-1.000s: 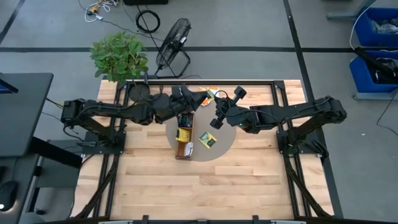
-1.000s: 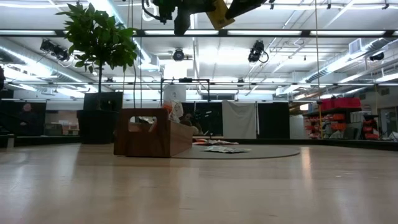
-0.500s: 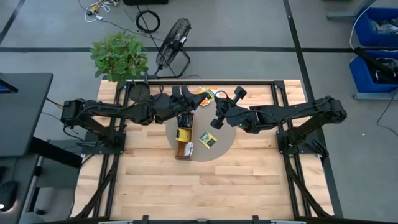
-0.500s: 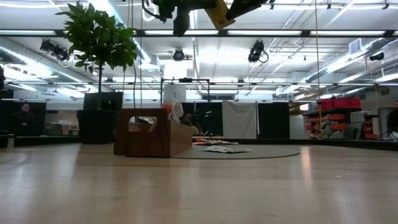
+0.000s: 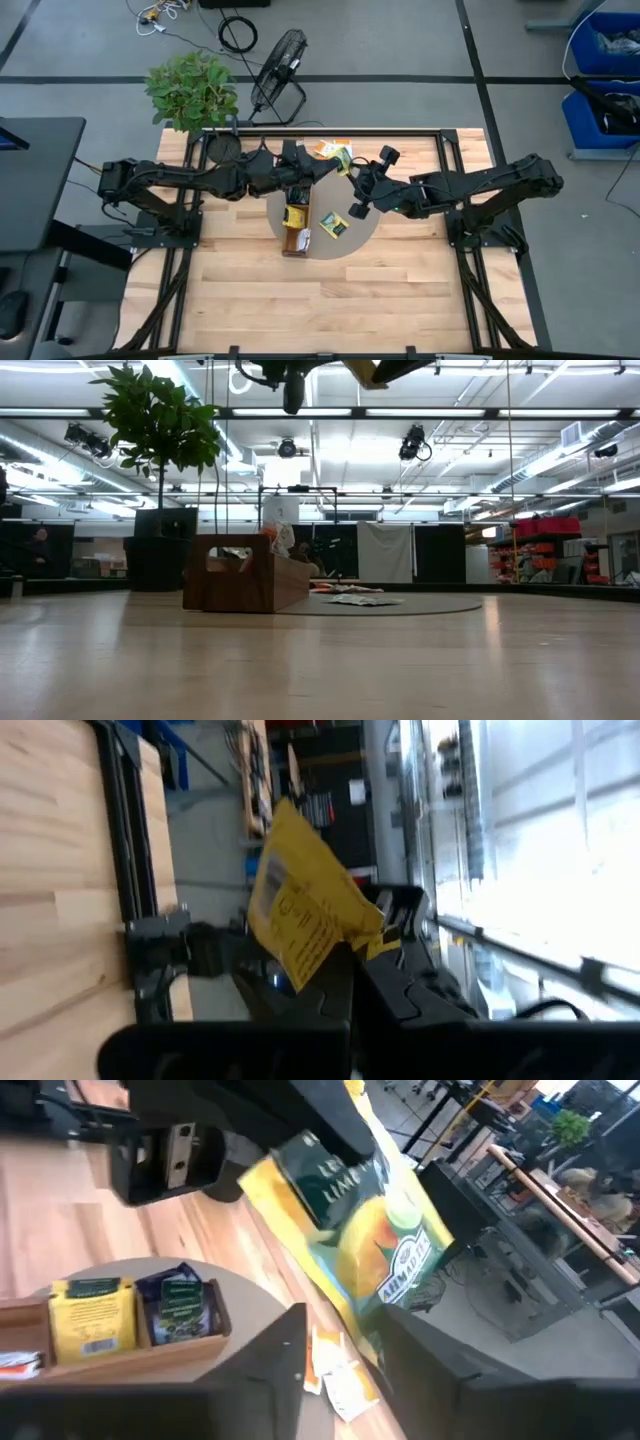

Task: Pick & Place Tea
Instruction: Put the yellow tea bag into the middle section of the wooden organizer

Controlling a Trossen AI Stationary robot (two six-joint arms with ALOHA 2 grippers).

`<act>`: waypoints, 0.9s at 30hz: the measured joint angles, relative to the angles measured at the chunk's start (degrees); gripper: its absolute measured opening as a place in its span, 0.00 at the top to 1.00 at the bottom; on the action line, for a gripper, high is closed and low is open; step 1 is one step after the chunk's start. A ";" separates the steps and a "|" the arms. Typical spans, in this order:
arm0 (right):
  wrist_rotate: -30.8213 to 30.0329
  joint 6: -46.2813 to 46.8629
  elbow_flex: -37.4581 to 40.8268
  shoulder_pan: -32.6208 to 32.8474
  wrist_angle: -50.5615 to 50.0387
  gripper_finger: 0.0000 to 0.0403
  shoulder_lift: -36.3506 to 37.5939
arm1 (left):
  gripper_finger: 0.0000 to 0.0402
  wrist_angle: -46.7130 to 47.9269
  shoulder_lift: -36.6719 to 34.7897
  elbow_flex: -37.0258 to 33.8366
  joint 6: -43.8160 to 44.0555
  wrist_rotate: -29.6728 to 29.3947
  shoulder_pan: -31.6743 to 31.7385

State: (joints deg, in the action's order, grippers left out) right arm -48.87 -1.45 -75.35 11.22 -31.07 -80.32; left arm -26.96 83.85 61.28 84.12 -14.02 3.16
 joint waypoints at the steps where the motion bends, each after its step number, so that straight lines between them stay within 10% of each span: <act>1: 0.07 0.55 0.00 0.34 -0.92 0.64 0.54 | 1.00 0.40 -0.21 0.00 -0.36 1.47 0.00; 27: -1.10 12.81 0.00 2.52 -15.06 0.50 7.35 | 1.00 61.85 -10.99 -0.09 -9.16 13.69 -0.70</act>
State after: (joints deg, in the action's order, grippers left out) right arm -49.98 11.35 -75.35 13.74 -46.13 -72.97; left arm 34.89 72.86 61.19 74.96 -0.33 2.46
